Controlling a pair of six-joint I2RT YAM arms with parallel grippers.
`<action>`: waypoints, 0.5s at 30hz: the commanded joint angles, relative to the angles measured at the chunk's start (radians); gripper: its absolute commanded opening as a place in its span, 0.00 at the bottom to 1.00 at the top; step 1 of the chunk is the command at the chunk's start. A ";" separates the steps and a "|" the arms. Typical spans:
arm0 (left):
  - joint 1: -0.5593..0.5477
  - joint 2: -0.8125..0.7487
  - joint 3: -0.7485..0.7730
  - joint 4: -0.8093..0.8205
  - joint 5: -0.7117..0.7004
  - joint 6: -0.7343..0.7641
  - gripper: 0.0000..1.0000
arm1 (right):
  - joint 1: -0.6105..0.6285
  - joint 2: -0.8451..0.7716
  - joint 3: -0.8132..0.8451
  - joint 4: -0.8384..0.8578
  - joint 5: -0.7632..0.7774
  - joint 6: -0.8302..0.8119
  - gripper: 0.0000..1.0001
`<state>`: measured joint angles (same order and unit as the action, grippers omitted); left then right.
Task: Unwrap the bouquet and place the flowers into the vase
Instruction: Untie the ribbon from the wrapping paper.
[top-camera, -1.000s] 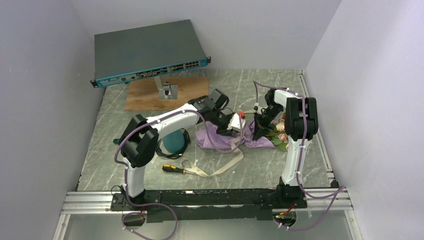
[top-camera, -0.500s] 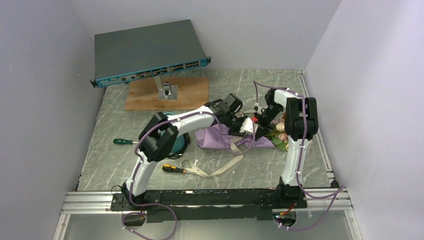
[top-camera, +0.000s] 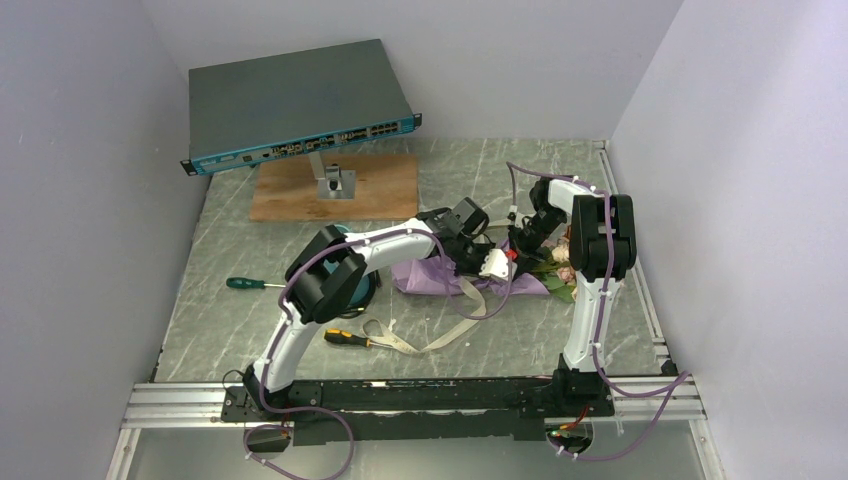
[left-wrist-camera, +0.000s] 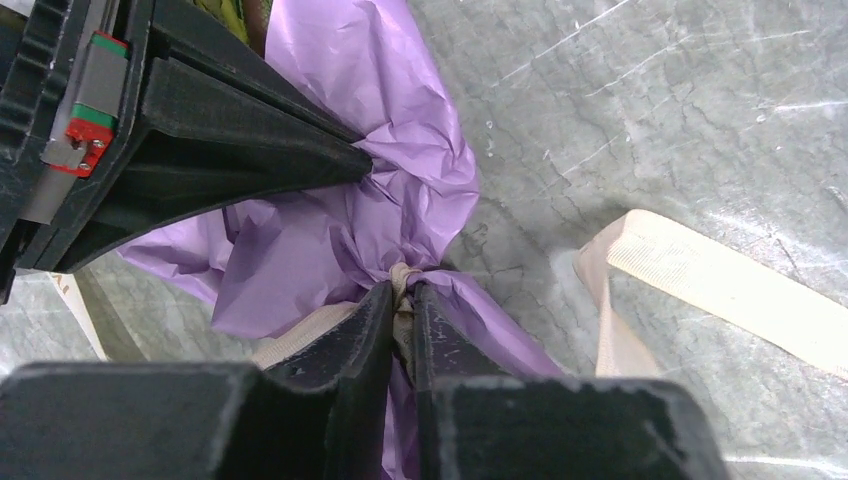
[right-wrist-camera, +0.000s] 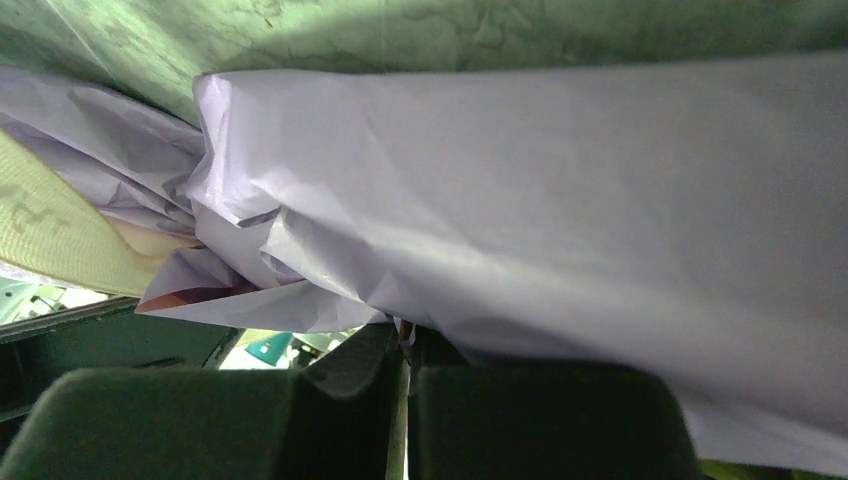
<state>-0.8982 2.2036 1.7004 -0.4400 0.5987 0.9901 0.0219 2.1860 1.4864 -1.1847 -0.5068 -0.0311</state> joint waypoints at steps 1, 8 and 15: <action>-0.004 0.005 0.020 -0.015 -0.021 0.018 0.11 | 0.004 0.064 -0.017 0.250 0.157 -0.020 0.00; -0.005 -0.128 -0.068 0.240 0.084 -0.122 0.00 | 0.004 0.063 -0.018 0.253 0.169 -0.014 0.00; -0.005 -0.154 -0.038 0.245 0.127 -0.087 0.00 | 0.004 0.063 -0.018 0.255 0.171 -0.012 0.00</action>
<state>-0.8970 2.1410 1.6333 -0.2771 0.6315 0.8944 0.0219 2.1860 1.4868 -1.1847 -0.5060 -0.0284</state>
